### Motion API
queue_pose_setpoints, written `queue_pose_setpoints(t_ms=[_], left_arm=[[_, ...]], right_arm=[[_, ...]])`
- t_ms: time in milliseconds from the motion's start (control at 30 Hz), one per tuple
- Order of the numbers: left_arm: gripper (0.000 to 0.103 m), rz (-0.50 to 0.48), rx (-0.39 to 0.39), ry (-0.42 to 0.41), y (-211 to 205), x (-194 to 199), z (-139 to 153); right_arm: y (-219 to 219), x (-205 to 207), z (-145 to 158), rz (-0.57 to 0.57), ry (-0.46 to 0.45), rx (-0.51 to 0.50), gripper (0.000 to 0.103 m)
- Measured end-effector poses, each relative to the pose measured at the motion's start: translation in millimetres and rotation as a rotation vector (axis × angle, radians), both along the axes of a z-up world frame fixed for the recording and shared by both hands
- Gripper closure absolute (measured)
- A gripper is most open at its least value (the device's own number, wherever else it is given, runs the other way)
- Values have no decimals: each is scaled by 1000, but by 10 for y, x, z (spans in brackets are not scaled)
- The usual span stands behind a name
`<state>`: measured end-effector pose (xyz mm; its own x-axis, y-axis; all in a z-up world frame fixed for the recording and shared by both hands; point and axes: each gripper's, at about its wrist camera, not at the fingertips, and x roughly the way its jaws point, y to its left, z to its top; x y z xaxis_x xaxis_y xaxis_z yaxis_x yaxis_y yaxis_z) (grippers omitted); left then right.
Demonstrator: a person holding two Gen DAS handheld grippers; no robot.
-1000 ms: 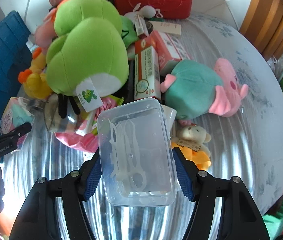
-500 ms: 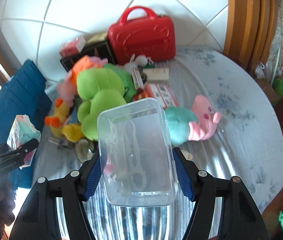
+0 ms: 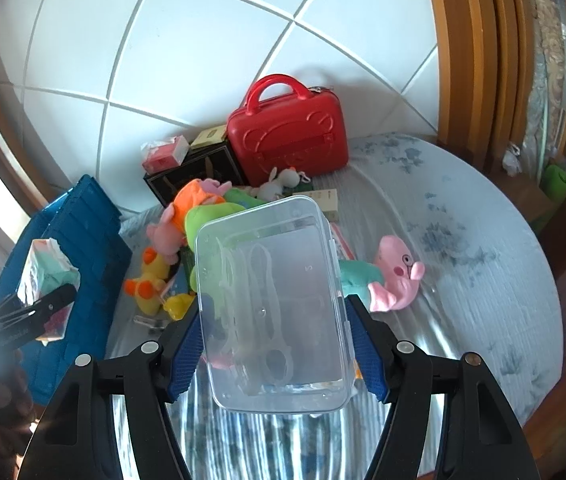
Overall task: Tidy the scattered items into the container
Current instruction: 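Lift the Kotex pack with the left tool while the right tool lifts the floss box, then lower the clear floss box back onto the bed with the right tool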
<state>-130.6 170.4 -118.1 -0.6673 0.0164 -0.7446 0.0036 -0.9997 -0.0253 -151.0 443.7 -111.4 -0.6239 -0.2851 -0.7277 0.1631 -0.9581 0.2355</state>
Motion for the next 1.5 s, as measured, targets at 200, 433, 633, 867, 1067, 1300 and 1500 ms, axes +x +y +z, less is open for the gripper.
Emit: queue_pose_setpoints(t_ms=[200, 433, 633, 867, 1067, 1300, 1500], left_arm=[[20, 5, -24, 7, 22, 42, 165], [20, -18, 8, 47, -47, 104, 315], [20, -37, 25, 78, -263, 167, 403], [20, -34, 42, 92, -636, 222, 458], [20, -33, 49, 72, -923, 257, 344], [20, -34, 49, 56, -1058, 272, 230], [20, -36, 5, 25, -1113, 305, 126]], right_arm=[[-11, 25, 121, 12, 26, -12, 37], [-217, 66, 252, 35, 50, -10, 37], [-495, 148, 374, 27, 71, 12, 37], [-905, 203, 496, 34, 81, 26, 44], [-1011, 80, 139, -19, 0, 18, 47], [-953, 318, -625, -6, -119, 105, 45], [-1393, 359, -1724, 154, -325, 132, 38]])
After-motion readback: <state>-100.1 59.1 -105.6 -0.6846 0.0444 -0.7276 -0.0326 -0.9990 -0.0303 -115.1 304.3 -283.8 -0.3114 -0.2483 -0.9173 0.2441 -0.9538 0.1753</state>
